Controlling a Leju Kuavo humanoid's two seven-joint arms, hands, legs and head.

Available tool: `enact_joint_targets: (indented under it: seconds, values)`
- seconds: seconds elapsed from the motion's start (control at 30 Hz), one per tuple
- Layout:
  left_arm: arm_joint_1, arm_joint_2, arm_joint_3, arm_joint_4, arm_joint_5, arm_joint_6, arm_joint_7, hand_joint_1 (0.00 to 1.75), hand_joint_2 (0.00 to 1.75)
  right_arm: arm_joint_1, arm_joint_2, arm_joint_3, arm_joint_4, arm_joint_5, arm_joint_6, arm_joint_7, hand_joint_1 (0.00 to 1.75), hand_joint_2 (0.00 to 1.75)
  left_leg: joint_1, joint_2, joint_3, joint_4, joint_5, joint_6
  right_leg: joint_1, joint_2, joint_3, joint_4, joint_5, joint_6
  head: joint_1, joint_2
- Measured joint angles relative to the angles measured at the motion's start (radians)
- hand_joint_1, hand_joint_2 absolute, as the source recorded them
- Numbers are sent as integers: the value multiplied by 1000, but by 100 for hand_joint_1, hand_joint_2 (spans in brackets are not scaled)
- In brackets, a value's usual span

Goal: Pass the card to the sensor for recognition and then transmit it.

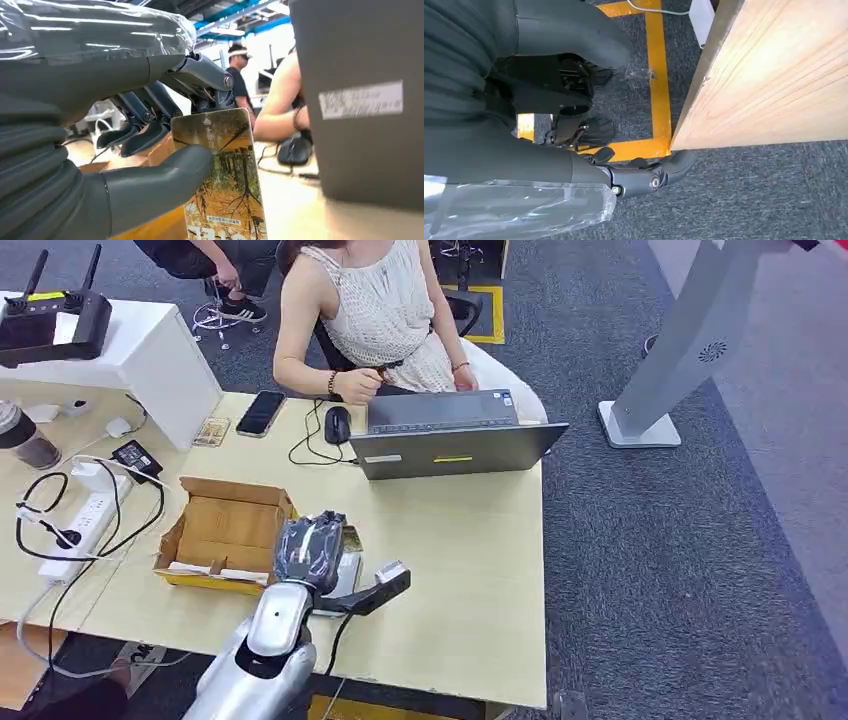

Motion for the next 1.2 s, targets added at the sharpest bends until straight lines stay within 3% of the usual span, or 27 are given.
enact_joint_targets:
  seconds: [0.37,0.57,0.7,0.87,1.0,1.07,1.2]
  values:
    - [0,-3,0,65,-1,-58,33,175,175,2,0,0,0,3,-13,13,0,175,0,0,0,0,0,0,0,0,0,0,0,0,0,0]
    - [-2,-3,0,73,-1,-57,33,175,175,4,0,0,0,3,-14,13,0,175,0,0,0,0,0,0,0,0,0,0,0,0,0,0]
    - [-5,-5,0,67,0,23,20,175,175,7,0,0,0,2,-13,9,0,175,0,0,0,0,0,0,0,0,0,0,0,0,0,0]
    - [-44,-2,5,-17,-1,212,-3,175,175,10,0,0,0,14,-12,1,0,175,0,0,0,0,0,0,0,0,0,0,0,0,0,0]
    - [-102,31,25,-61,-1,367,-2,175,175,8,0,8,1,30,-13,1,0,175,0,0,0,0,0,0,0,0,0,1,0,0,0,0]
    - [-142,55,43,-61,-1,379,0,175,175,7,0,14,1,35,-13,7,0,175,0,0,0,0,1,-1,0,0,0,2,0,0,0,0]
    - [-235,92,89,-33,-1,331,7,175,175,4,0,29,3,35,-13,16,0,175,0,0,0,0,2,-1,0,-1,0,2,0,0,0,0]
